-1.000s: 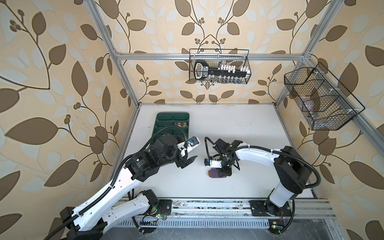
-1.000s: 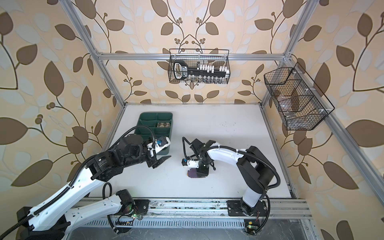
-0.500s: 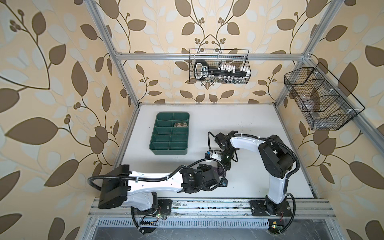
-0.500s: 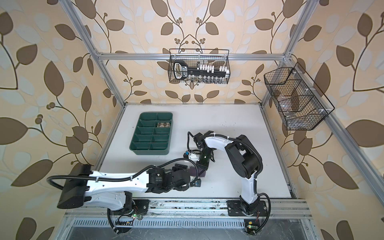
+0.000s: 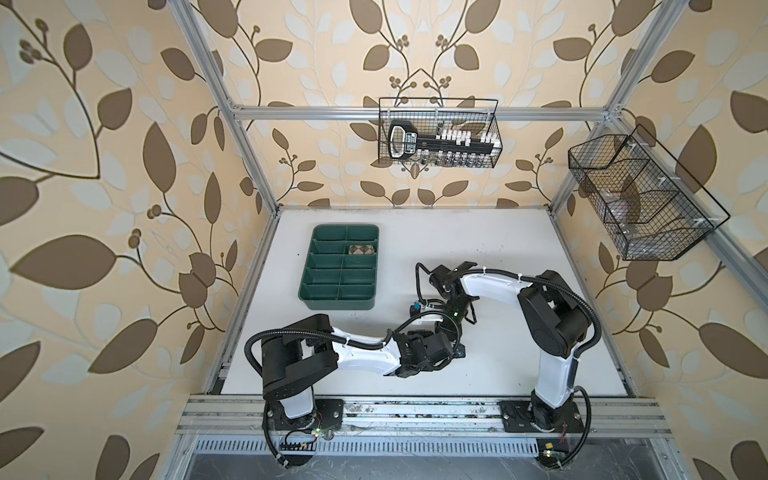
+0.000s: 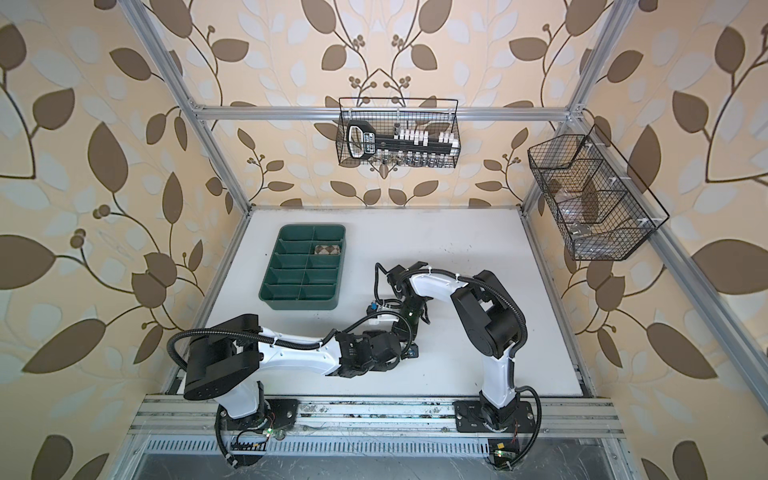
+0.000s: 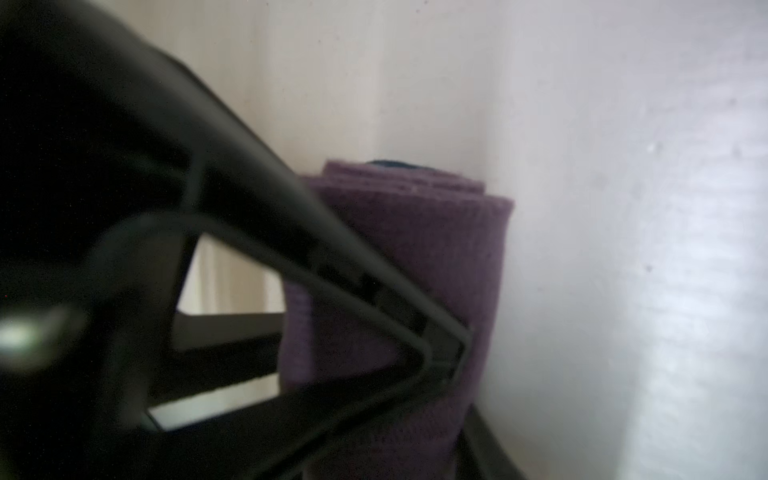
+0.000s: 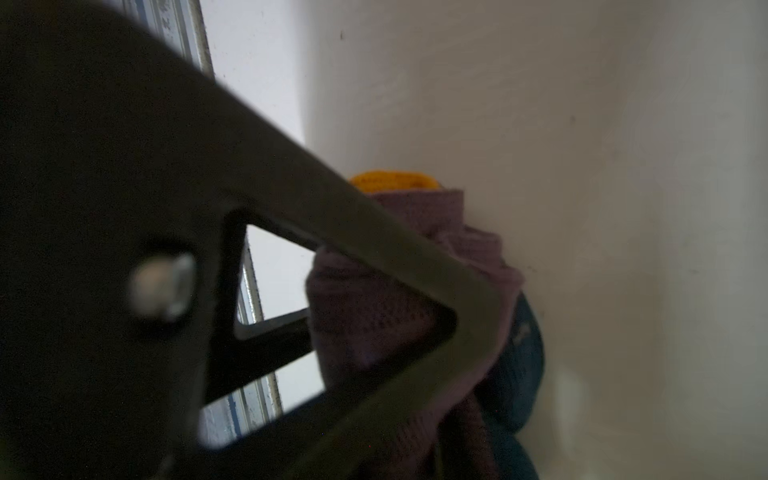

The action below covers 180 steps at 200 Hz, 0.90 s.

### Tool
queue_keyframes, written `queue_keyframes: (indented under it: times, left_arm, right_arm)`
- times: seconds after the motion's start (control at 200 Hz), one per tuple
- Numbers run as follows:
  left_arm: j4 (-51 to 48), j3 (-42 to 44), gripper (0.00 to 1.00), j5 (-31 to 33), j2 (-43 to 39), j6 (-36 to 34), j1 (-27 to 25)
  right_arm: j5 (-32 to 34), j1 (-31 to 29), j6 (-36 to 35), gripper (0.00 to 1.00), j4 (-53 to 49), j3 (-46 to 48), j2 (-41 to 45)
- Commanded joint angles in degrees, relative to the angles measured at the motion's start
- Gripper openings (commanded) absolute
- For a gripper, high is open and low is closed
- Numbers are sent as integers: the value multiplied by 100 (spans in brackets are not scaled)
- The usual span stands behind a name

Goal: Roll the socks

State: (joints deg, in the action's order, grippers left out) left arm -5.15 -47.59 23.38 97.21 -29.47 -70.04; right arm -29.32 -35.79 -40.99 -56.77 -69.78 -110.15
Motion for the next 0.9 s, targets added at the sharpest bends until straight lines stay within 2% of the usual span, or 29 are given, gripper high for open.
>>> queue_keyframes:
  times: [0.0, 0.045, 0.105, 0.14, 0.17, 0.175, 0.185, 0.19, 0.2, 0.21, 0.36, 0.49, 0.57, 0.635, 0.71, 0.79, 0.825, 0.895]
  left_arm:
    - [133, -117, 13, -160, 296, 261, 104]
    - [88, -138, 0, -149, 372, 307, 112]
    - [-6, -154, 0, -141, 399, 358, 108]
    - [-37, -141, 0, -132, 389, 412, 120]
    - [-63, -128, 0, -153, 368, 455, 130]
    - [-64, -123, 0, -156, 369, 466, 135]
    - [-65, -113, 0, -160, 351, 486, 139]
    - [-65, -111, 0, -159, 347, 499, 139]
    - [-65, -93, 0, -165, 337, 518, 146]
    - [-65, -86, 0, -173, 328, 538, 148]
    - [-224, -49, 0, -443, 239, 576, 183]
    - [-858, -329, 0, -951, 180, 522, 299]
    - [-1435, -574, 0, -1638, 153, 550, 527]
    - [-2022, -928, 0, -2277, 277, 634, 799]
    - [-2812, -1431, 0, -2990, 625, 662, 1149]
    - [-3670, -1991, 0, -3880, 1124, 513, 1526]
    - [-3999, -2245, 0, -4267, 1363, 419, 1698]
    - [-4506, -2709, 0, -4812, 1840, 374, 2047]
  right_arm:
    - [425, -86, -125, 0, 383, 291, 119]
    - [504, -63, -27, 0, 562, 401, 319]
    - [582, -4, 72, 0, 780, 576, 639]
    - [797, 33, 233, 6, 1005, 723, 877]
    - [961, 76, 342, 33, 1232, 863, 1098]
    - [984, 83, 357, 42, 1262, 888, 1139]
    - [1019, 99, 373, 77, 1311, 933, 1211]
    - [1035, 108, 386, 88, 1332, 954, 1248]
    - [1065, 114, 396, 97, 1370, 992, 1320]
    - [1092, 129, 398, 99, 1412, 1034, 1386]
    - [2198, 354, 882, 100, 1949, 1441, 2419]
    - [3388, 792, 1403, 100, 2882, 1870, 3832]
    - [4108, 1105, 1877, 100, 3829, 2258, 4851]
    - [4731, 1301, 2612, 100, 4520, 2565, 5659]
    - [4563, 1656, 3291, 100, 5258, 3060, 6617]
    - [4006, 1856, 3823, 100, 5892, 3580, 7520]
    - [3483, 1856, 3713, 100, 5934, 3692, 7842]
    - [2284, 1808, 3045, 100, 5557, 3709, 8274]
